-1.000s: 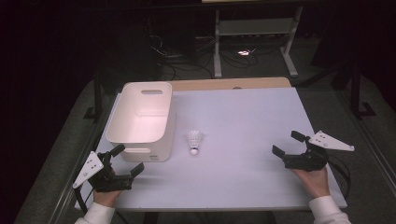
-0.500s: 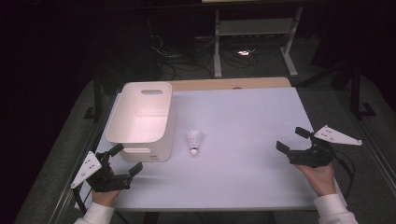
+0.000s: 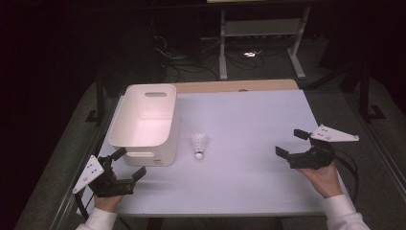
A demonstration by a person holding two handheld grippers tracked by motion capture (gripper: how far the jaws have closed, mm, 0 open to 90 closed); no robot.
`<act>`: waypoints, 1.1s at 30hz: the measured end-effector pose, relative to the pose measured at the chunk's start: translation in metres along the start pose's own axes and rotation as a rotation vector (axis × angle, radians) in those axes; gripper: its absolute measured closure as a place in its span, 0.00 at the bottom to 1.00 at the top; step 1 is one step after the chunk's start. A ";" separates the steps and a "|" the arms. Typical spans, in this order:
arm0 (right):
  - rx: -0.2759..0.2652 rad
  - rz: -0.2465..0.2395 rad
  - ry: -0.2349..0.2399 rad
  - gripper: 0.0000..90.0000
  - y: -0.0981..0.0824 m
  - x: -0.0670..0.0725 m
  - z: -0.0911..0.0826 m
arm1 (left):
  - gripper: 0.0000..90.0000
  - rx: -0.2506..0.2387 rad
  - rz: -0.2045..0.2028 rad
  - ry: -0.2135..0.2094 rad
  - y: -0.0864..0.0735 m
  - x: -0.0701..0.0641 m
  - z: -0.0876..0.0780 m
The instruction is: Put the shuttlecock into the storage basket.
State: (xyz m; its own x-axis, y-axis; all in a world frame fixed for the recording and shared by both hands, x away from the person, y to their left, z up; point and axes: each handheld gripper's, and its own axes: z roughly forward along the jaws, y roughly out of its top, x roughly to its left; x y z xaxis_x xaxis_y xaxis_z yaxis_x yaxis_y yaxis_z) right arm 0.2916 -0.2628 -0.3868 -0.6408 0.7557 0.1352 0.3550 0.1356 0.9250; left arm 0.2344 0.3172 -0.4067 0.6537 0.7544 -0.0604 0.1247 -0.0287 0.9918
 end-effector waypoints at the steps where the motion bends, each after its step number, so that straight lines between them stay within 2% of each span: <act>1: 0.003 -0.004 0.007 0.00 0.001 0.001 0.001 | 0.00 -0.007 -0.005 -0.001 0.000 0.000 0.000; 4: 0.016 -0.017 0.018 0.00 0.004 0.002 0.005 | 0.00 -0.007 -0.003 -0.003 0.000 0.000 0.000; 27: 0.067 -0.035 0.059 0.00 0.013 0.010 0.023 | 0.00 0.002 0.007 0.000 0.000 -0.001 0.001; 33: 0.100 -0.025 0.105 0.00 0.016 0.013 0.032 | 0.00 -0.003 0.007 0.001 0.000 0.000 0.001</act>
State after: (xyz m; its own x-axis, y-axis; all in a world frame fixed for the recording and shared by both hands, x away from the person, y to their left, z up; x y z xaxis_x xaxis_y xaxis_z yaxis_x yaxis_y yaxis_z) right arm 0.3104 -0.2302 -0.3812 -0.7161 0.6810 0.1534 0.4007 0.2211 0.8891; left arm 0.2346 0.3165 -0.4069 0.6541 0.7545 -0.0533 0.1181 -0.0322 0.9925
